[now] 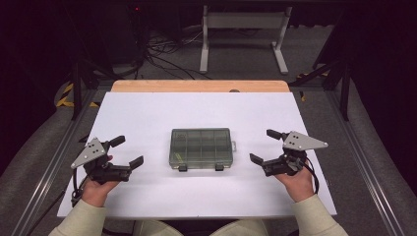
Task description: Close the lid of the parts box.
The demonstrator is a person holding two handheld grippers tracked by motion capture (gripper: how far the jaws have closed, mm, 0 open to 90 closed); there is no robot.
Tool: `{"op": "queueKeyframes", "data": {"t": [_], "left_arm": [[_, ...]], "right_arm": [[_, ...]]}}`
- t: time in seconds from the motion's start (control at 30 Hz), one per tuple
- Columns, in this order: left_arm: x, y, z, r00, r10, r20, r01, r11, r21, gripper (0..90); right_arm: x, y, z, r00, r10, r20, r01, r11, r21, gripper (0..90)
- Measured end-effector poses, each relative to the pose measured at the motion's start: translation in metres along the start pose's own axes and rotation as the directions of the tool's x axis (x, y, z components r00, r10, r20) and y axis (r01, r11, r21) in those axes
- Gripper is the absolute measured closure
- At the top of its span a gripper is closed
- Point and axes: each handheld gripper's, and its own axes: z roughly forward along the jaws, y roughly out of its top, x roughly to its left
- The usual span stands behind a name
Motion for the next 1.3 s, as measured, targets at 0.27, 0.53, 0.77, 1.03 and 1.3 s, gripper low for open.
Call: {"op": "queueKeyframes", "data": {"t": [0.27, 0.53, 0.77, 1.03, 1.3], "left_arm": [[-0.001, -0.015, -0.013, 0.9968, 0.023, -0.076, -0.022, 0.9997, 0.003, 0.5], [0.000, -0.031, -0.018, 0.9965, 0.007, -0.083, -0.008, 0.9999, -0.010, 0.5], [-0.005, -0.042, -0.019, 0.9966, -0.011, -0.081, 0.013, 0.9998, 0.017, 0.9], [0.005, -0.052, -0.017, 0.9965, -0.011, -0.083, 0.014, 0.9994, 0.031, 0.7], [0.010, -0.052, -0.015, 0.9978, -0.003, -0.066, 0.004, 0.9999, 0.015, 0.8]], "right_arm": [[0.002, -0.017, -0.006, 0.9997, 0.000, 0.024, 0.001, 1.0000, -0.006, 0.5], [0.006, -0.033, -0.007, 0.9997, 0.004, 0.023, -0.004, 0.9995, -0.031, 0.5], [0.007, -0.048, -0.007, 0.9996, 0.025, 0.013, -0.025, 0.9995, -0.022, 0.5], [0.008, -0.055, -0.005, 0.9995, 0.023, 0.020, -0.023, 0.9997, 0.002, 0.2], [0.002, -0.064, 0.002, 0.9996, 0.023, 0.019, -0.023, 0.9996, 0.017, 0.2]]}}
